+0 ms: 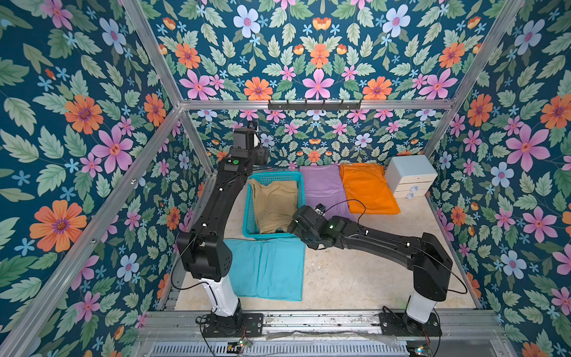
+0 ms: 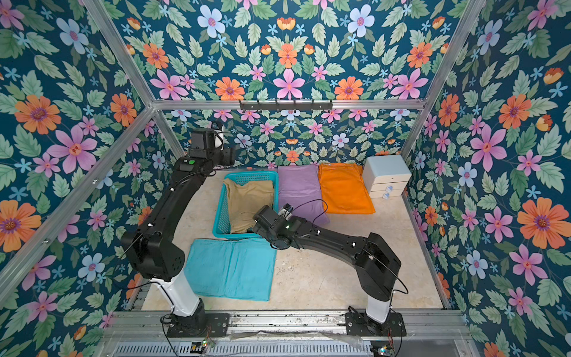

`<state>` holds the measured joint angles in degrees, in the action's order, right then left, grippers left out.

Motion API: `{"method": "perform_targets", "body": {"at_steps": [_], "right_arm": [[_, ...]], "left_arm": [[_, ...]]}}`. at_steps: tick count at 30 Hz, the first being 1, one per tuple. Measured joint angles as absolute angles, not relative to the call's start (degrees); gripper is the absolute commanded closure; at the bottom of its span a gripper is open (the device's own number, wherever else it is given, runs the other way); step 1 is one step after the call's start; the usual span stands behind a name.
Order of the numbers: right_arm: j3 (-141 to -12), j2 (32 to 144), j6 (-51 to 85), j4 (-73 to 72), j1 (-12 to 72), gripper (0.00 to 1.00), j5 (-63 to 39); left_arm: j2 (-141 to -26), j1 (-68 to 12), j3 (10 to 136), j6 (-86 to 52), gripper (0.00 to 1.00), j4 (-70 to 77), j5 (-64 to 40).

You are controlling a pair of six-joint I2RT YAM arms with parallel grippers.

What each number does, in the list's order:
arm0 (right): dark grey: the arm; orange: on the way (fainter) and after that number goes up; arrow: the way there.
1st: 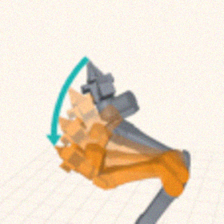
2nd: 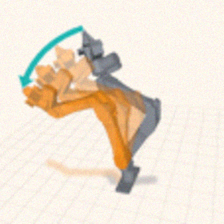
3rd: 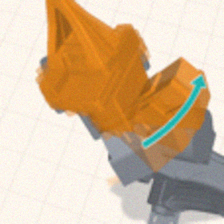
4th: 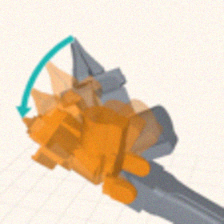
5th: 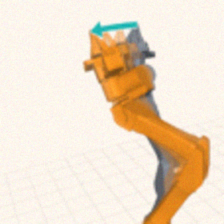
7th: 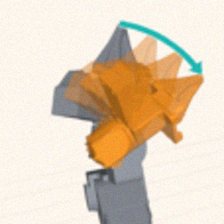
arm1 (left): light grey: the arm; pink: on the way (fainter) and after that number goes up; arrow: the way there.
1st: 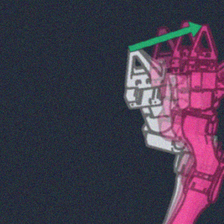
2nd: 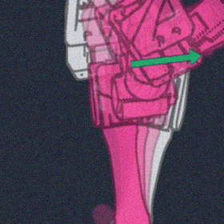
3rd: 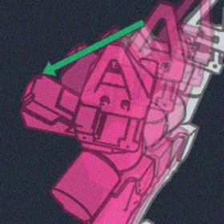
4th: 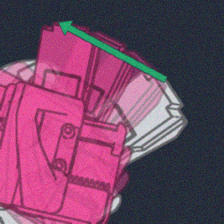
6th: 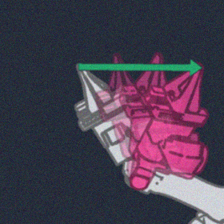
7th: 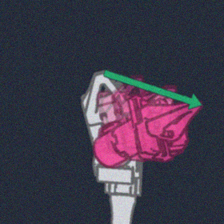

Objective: Put the folded long pants in the basket
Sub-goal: Adjust the basket at the center of the board.

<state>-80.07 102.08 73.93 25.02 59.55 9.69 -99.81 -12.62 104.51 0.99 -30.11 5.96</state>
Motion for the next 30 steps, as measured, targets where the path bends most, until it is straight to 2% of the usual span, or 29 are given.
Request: {"method": "perform_targets", "body": {"at_steps": [1, 5, 7, 13, 18, 23, 27, 30], "right_arm": [[-79.02, 102.00, 74.08, 24.64, 59.29, 0.21, 9.39], [-79.18, 104.36, 75.11, 24.08, 57.25, 0.50, 7.53], [-81.38, 106.67, 74.85, 24.12, 55.90, 0.60, 7.03], [-92.38, 114.50, 69.19, 29.61, 53.58, 0.79, 5.63], [-100.22, 119.31, 62.35, 30.76, 50.76, 1.00, -0.47], [-115.87, 126.87, 48.84, 34.96, 46.09, 1.00, -7.70], [-125.54, 132.18, 40.32, 44.71, 42.35, 1.00, -10.94], [-132.55, 135.31, 36.23, 49.69, 40.91, 0.99, -12.36]], "left_arm": [[-98.02, -12.62, 101.51, -0.71, 0.22, -31.53, 5.50], [-89.47, -12.62, 87.94, -5.89, 0.24, -34.70, 2.37], [-85.91, -12.40, 83.00, -7.53, 0.25, -34.68, 1.43], [-80.53, -11.99, 75.57, -9.78, 0.26, -35.35, -0.16], [-77.49, -11.55, 73.45, -10.55, 0.27, -36.10, -0.69], [-76.66, -11.27, 72.01, -11.68, 0.27, -36.45, -1.89], [-76.16, -11.29, 68.49, -12.58, 0.27, -36.45, -2.50], [-76.86, -10.94, 65.84, -13.54, 0.32, -36.23, -1.28]]}}
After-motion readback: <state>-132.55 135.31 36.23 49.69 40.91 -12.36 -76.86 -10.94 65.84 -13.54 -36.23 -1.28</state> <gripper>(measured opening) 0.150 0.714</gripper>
